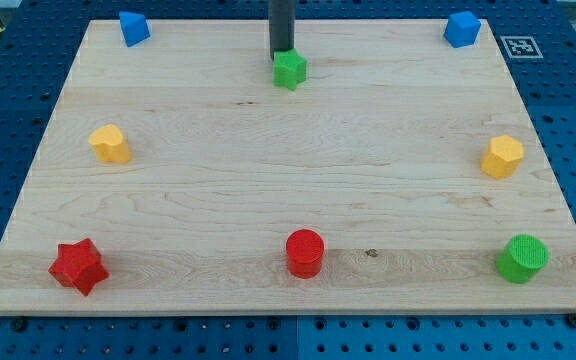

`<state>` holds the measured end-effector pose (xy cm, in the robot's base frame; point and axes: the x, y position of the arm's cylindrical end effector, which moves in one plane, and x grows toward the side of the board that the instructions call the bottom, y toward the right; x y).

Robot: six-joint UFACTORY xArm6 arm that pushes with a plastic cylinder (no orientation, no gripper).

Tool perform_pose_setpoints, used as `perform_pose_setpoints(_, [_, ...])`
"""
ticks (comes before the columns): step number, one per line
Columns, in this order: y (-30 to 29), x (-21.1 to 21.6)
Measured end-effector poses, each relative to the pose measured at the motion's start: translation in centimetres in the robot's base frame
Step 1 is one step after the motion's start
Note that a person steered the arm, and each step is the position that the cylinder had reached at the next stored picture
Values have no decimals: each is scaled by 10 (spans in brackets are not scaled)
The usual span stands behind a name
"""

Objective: Move the green star towards the center of the board

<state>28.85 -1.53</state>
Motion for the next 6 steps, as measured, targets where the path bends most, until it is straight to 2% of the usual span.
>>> perform_pose_setpoints(1, [-6,14])
perform_pose_setpoints(2, [1,-15])
perform_pose_setpoints(3, [37,-41])
perform_pose_setpoints(6, [1,41])
